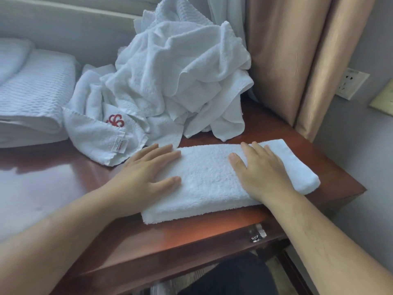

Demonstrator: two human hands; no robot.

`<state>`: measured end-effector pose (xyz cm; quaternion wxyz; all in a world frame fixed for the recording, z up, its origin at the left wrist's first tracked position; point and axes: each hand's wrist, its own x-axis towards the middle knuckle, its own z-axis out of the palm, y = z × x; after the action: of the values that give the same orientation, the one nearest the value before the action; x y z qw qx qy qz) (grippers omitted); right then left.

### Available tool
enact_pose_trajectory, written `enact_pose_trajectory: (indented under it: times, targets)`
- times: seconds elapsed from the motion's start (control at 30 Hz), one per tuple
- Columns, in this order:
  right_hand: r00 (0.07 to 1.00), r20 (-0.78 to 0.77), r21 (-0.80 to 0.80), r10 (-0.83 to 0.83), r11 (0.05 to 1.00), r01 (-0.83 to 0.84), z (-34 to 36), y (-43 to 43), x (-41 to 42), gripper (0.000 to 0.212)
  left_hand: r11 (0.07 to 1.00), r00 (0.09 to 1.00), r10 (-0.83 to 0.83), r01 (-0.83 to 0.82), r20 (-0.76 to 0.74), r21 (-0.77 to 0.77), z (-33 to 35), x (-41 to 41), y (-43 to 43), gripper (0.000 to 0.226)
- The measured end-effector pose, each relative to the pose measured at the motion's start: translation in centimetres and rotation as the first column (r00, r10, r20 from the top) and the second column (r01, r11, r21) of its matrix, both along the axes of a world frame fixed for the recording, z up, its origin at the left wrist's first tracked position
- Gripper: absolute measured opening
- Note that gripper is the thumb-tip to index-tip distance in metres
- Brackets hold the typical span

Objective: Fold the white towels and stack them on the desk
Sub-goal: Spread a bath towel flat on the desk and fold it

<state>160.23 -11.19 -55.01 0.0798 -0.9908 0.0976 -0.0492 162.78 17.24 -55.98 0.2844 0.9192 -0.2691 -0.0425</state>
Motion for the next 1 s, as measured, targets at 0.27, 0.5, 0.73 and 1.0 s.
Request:
enact_pose_trajectory:
  times: [0.27,0.5,0.73,1.0]
  targets:
    - [0.891,0.026,-0.013,0.454,0.891,-0.454,-1.1,11.7,-4.5,0.097,0.805,0.907,0.365,-0.422,-0.211,-0.417,0.5,0.6,2.7,0.043]
    - [0.759,0.023,0.008,0.651,0.759,-0.651,-0.9,13.7,-6.3,0.114,0.757,0.845,0.397,-0.523,-0.359,-0.393,1.9,-0.1,6.1,0.034]
    - [0.609,0.152,-0.212,0.778,0.628,-0.749,-2.1,14.7,-8.4,0.103,0.797,0.898,0.333,-0.431,-0.286,-0.423,1.5,-5.2,9.4,0.046]
    - [0.644,0.419,0.070,0.640,0.684,-0.726,-1.3,17.4,-9.7,0.053,0.824,0.902,0.303,-0.410,-0.307,-0.391,2.3,-9.6,12.6,0.024]
